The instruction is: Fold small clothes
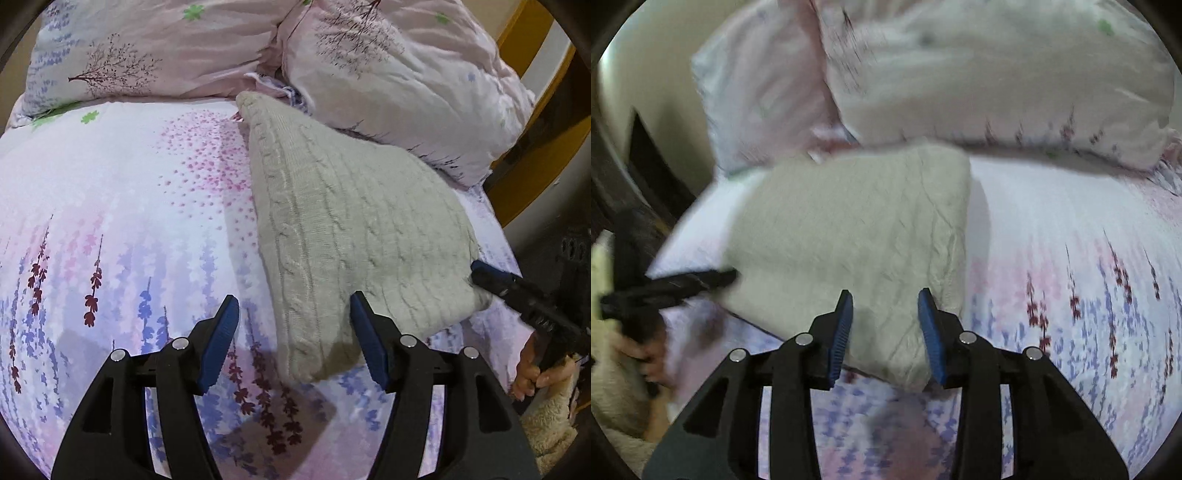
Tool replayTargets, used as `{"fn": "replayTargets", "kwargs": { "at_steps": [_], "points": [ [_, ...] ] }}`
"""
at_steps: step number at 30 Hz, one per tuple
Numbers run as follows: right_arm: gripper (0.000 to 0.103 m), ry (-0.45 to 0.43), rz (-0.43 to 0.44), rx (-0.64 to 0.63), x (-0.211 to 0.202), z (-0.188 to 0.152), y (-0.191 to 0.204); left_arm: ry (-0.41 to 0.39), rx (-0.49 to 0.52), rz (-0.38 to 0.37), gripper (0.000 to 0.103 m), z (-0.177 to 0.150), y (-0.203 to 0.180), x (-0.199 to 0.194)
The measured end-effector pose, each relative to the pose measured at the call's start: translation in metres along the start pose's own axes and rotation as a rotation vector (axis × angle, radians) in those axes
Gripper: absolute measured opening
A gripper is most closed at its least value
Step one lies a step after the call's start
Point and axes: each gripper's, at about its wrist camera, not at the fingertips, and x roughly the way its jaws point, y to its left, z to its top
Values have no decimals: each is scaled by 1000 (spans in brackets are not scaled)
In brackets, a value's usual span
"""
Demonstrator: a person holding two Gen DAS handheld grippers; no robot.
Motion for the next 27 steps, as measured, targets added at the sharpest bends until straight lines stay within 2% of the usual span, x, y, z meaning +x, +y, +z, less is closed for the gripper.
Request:
{"fn": "replayTargets", "kwargs": {
  "at_steps": [2,3,5,7,9,15,17,19,27],
  "points": [
    [37,-11,-32,-2,5,-3,1,-12,18,19,65,-1,-1,3],
    [41,-12,-39,-8,5,-2,3,-15,25,28,65,-1,-3,3],
    [52,-27,-32,-12,-1,-1,7,-31,31,40,65,-3,-5,0],
    [72,-75,-47,-24,-19,-6,11,-58,45,43,66,-8,-7,-8],
    [79,-120,-80,-44,-34,-11,13,-87,75,71,79,-13,-11,-17],
    [99,-160,-147,-54,-57,-28,18,-150,169,166,97,-35,-25,-44],
    [101,-180,-180,-57,-64,-39,23,-145,181,182,102,-42,-27,-48],
    [101,-186,-201,-58,-68,-48,26,-135,181,188,102,-49,-28,-51],
    [101,-75,-225,-81,-59,-78,38,-47,199,222,102,-75,-39,-47]
  ]
}}
